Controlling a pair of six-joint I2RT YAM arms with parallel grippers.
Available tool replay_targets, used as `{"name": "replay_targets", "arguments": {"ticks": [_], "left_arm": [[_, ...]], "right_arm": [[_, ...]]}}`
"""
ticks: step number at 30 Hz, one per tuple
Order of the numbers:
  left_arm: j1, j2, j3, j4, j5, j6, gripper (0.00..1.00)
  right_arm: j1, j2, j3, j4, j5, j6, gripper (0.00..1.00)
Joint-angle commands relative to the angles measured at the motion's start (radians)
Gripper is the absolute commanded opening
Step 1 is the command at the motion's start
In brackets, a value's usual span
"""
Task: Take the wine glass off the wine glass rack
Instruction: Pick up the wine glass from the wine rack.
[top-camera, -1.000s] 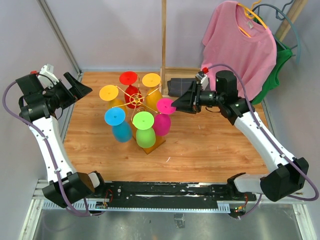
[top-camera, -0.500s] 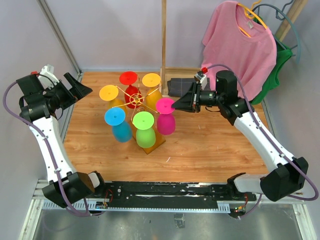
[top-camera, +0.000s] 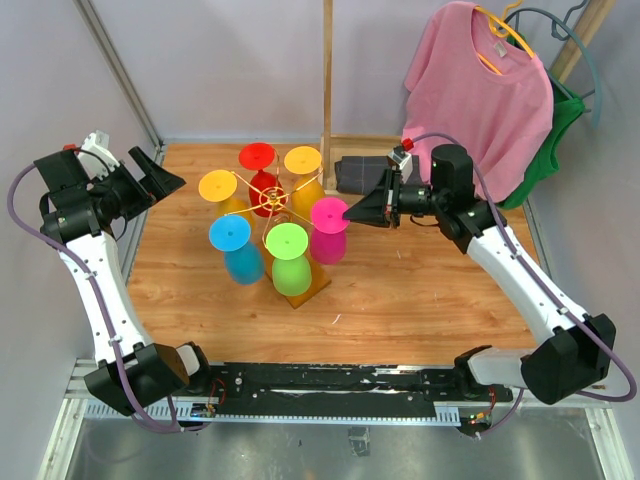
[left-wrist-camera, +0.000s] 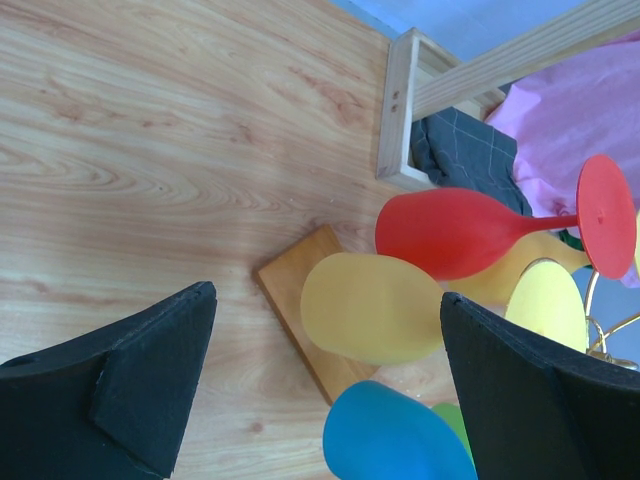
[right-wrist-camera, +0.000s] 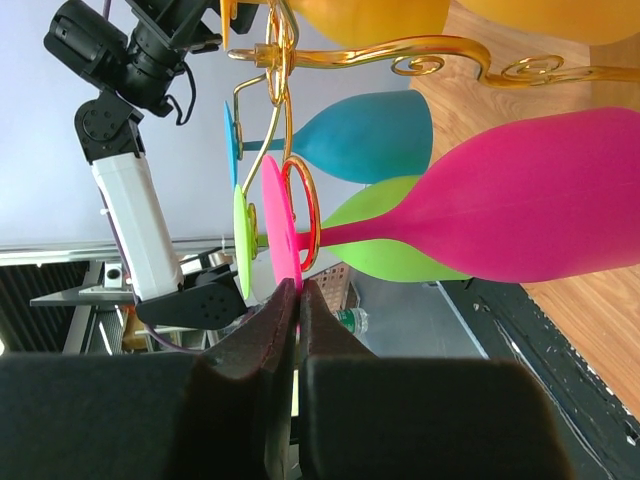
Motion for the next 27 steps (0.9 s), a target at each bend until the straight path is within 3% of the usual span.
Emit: {"name": "replay_targets", "arguments": {"ticks": [1,27], "left_arm": [[0.009,-0.008,-0.011,-0.002,0.010,0.007,0.99],[0.009,0.012,-0.008,-0.002,-0.003,0.018,0.99]], "right_arm": [[0.016,-0.030,-0.014,0.040,-0.015,0.029,0.01],[0.069,0.070,0.103,0.100,-0.010,0.062,0.01]]}}
